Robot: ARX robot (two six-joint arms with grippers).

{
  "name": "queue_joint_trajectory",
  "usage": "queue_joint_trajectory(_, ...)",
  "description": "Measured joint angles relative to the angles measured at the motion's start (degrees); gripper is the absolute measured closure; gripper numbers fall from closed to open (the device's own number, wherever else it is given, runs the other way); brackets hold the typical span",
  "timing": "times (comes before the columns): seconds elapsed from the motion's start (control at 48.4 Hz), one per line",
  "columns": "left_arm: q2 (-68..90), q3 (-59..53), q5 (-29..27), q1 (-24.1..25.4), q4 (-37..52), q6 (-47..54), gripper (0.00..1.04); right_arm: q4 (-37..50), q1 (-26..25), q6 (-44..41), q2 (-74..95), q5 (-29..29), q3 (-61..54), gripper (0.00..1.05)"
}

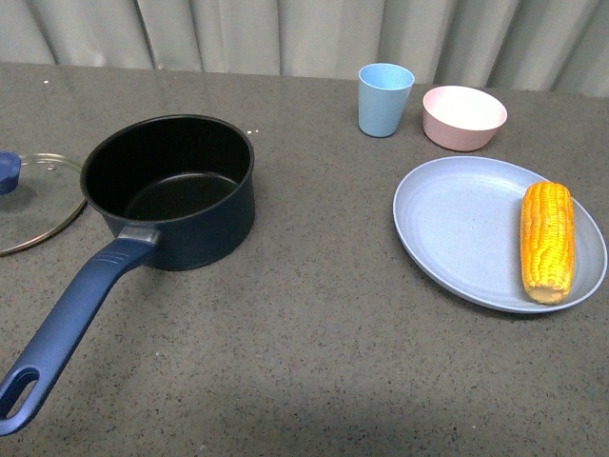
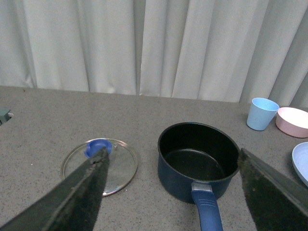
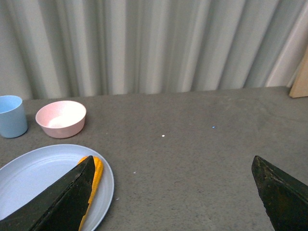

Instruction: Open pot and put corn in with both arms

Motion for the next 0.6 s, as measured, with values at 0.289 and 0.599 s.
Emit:
queue_joint_trajectory(0.289, 0.00, 0.00, 0.00, 0.00, 0.00, 0.15, 0.07, 3.32, -0.55, 5.31, 35.95, -10.88, 16.50, 0.09)
queue_joint_trajectory(0.599, 0.00, 0.00, 0.00, 0.00, 0.00, 0.15, 0.07, -7.69, 1.62, 9.20, 57.55, -17.59, 33.33, 0.09)
